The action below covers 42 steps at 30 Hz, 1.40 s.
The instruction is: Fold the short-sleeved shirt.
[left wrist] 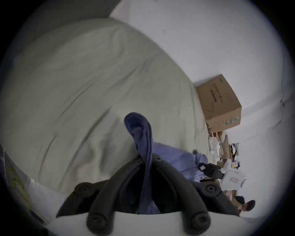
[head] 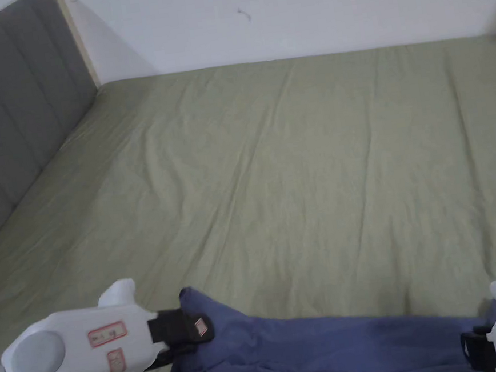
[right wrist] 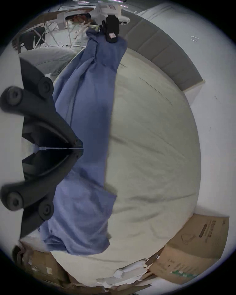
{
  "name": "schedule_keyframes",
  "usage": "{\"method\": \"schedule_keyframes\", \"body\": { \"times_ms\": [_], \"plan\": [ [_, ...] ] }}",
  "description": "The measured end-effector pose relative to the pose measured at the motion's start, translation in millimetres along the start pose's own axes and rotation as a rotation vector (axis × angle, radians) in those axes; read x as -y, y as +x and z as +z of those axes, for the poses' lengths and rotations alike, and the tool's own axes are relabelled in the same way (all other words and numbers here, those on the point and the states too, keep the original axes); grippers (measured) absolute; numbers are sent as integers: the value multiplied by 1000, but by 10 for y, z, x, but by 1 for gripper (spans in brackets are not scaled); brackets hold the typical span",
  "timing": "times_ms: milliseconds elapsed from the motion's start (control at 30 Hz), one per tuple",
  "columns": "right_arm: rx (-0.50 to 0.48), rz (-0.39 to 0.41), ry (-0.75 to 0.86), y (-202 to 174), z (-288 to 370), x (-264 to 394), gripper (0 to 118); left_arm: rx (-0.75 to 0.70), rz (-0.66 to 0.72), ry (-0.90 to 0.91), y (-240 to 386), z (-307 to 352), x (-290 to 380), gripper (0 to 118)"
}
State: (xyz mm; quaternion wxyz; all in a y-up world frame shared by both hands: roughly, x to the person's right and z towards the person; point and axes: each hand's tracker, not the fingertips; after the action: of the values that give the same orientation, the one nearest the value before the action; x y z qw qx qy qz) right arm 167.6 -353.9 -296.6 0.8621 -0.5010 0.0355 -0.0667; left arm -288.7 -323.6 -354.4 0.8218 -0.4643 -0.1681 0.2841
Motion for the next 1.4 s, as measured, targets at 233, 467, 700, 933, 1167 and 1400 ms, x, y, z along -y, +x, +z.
{"method": "schedule_keyframes", "body": {
  "times_ms": [233, 467, 700, 933, 1167, 1400],
  "plan": [
    [14, -82, 47, 442, 217, 115, 2, 38, -320, -123, 1432, -697, 363, 6],
    [40, -170, 46, 808, 300, 348, 1, 1, -434, -336, 2003, -1777, 884, 33],
    [44, -228, 63, 970, 417, 490, 1, 39, -416, -346, 1986, -1748, 881, 82],
    [36, -191, 77, 878, 421, 458, 1, -109, -372, -281, 1607, -1649, 854, 1],
    [25, -92, 68, 722, 349, 470, 2, -102, -376, -360, 1622, -1941, 1079, 1],
    [27, -84, 53, 718, 354, 506, 2, 5, -435, -360, 1849, -1776, 1129, 1]
  ]
}}
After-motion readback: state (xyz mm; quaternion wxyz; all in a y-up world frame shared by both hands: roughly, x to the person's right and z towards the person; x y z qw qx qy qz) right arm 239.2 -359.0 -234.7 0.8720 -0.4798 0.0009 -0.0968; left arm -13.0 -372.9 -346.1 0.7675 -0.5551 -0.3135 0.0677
